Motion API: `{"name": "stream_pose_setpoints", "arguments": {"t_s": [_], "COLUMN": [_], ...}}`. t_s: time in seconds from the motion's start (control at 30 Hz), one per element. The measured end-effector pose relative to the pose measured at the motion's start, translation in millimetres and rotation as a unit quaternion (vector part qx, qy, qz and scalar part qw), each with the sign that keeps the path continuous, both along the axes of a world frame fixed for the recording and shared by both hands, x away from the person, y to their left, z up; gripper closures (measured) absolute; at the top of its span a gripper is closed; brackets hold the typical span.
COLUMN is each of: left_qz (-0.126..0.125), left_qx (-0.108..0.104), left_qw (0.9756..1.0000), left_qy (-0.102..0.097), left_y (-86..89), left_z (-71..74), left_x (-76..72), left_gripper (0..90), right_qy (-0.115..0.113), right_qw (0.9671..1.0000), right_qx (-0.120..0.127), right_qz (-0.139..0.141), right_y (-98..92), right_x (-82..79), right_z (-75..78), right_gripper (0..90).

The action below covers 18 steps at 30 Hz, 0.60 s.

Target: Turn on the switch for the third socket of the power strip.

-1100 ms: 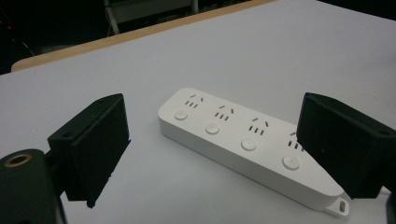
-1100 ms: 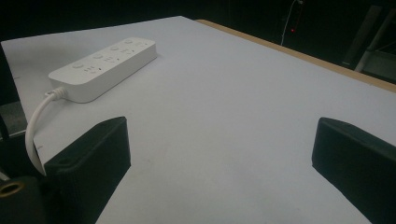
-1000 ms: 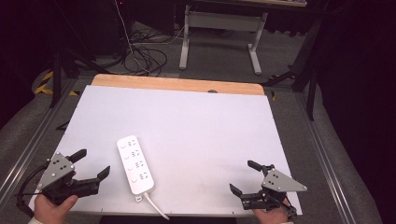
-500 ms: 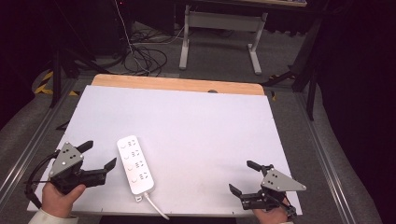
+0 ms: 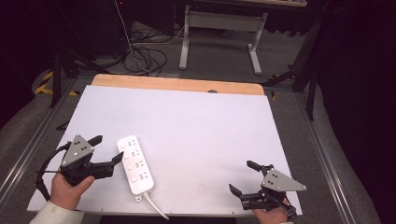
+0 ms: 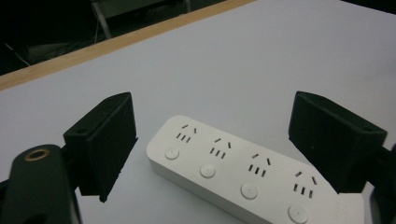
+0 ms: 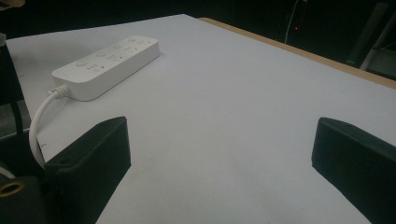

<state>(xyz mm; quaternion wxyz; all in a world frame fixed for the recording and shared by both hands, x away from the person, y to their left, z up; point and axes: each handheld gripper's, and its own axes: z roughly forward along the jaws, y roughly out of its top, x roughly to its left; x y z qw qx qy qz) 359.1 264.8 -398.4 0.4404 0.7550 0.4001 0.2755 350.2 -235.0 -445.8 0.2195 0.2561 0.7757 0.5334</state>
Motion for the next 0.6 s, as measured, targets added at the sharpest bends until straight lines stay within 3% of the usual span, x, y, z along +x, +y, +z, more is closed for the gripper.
{"name": "stream_pose_setpoints", "arguments": {"t_s": [0.1, 0.17, 0.3, 0.43, 0.5, 0.6], "left_qz": [0.0, 0.0, -0.016, -0.047, -0.042, -0.04], "left_qx": [0.007, 0.007, 0.004, -0.003, 0.025, 0.031], "left_qw": [1.0, 1.0, 0.9998, 0.9981, 0.9971, 0.9962], "left_qy": [-0.004, -0.004, 0.006, 0.039, 0.058, 0.071], "left_y": [-1.6, -1.8, 1.5, 7.5, 7.1, 7.1], "left_z": [3.1, 4.5, 6.7, 9.1, 9.8, 9.1], "left_x": [0.0, -0.4, 0.3, 6.4, 12.7, 17.7], "left_gripper": [20.3, 27.3, 35.8, 41.8, 47.1, 56.6], "right_qy": [0.0, -0.001, -0.002, -0.001, -0.001, 0.0], "right_qw": [1.0, 1.0, 1.0, 1.0, 1.0, 1.0], "right_qx": [-0.002, -0.002, -0.002, -0.001, -0.001, 0.0], "right_qz": [-0.001, 0.0, 0.001, 0.002, 0.002, 0.003], "right_y": [-0.2, -0.3, -0.5, -0.4, -0.2, 0.2], "right_x": [-0.2, -0.1, -0.3, -0.3, -0.2, 0.0], "right_z": [0.2, 0.2, 0.2, 0.3, 0.2, 0.0], "right_gripper": [4.8, 4.8, 4.8, 4.8, 4.8, 4.8]}}
